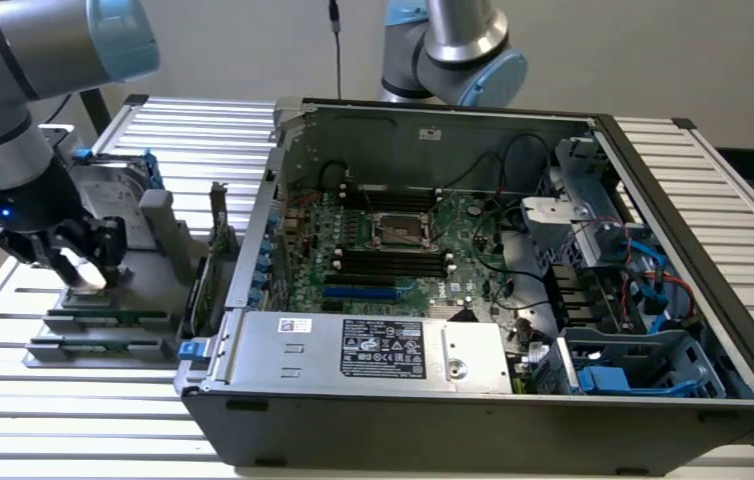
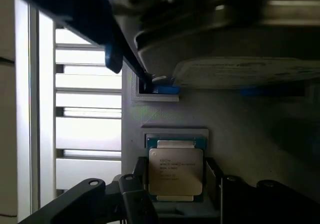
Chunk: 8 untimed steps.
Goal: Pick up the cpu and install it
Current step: 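Pick up the cpu and move it towards the insertion slot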
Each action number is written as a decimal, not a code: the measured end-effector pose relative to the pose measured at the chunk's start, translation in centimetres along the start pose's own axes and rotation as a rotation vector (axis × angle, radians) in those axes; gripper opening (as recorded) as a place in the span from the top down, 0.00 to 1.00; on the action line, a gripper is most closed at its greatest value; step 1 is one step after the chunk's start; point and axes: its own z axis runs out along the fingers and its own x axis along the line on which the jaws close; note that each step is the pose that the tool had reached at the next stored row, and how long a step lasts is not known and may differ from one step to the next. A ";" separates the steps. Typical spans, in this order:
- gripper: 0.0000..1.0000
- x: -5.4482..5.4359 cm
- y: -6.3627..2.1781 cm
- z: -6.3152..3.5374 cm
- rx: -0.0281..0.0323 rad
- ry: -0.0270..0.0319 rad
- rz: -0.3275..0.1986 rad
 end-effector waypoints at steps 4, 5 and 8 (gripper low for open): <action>0.45 0.0 0.03 -1.78 -0.0012 0.0003 0.000; 0.45 0.0 0.04 -2.23 -0.0014 0.0003 0.000; 0.45 -0.1 0.06 -3.60 -0.0024 0.0002 0.000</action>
